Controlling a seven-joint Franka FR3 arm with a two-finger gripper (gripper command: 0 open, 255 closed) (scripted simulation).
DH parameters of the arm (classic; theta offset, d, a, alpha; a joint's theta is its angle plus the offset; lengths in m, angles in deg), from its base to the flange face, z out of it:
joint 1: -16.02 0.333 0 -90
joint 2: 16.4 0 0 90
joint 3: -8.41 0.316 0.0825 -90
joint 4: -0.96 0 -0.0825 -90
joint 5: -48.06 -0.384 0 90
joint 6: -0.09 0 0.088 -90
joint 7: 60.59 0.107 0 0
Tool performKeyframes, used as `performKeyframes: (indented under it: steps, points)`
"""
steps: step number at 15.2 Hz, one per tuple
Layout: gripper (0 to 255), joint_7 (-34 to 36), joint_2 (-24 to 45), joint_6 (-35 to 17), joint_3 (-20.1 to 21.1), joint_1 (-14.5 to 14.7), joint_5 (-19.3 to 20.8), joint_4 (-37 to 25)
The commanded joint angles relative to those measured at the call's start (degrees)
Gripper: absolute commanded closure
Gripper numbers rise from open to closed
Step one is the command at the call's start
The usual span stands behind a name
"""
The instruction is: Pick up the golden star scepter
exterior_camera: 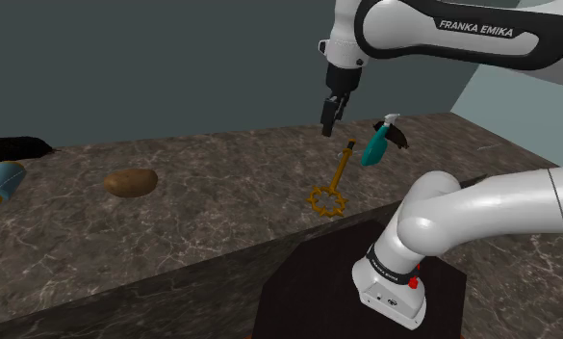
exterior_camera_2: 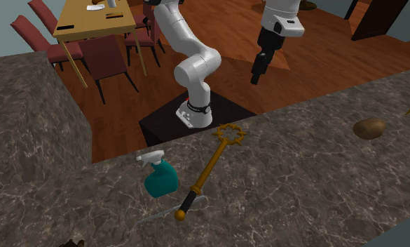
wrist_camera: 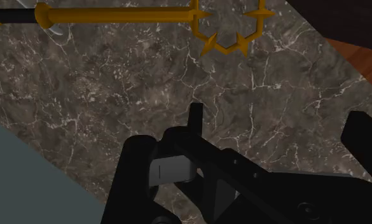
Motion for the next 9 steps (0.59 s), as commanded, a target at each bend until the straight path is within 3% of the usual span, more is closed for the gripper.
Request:
performKeyframes:
  steps: [1, 9]
  points:
    - [0, 0.00, 0.00, 0.00, 0.00, 0.00, 0.00, 0.00]
    - [0, 17.44, 4.84, -15.60, -1.71, -10.49, 0.74, 8.46]
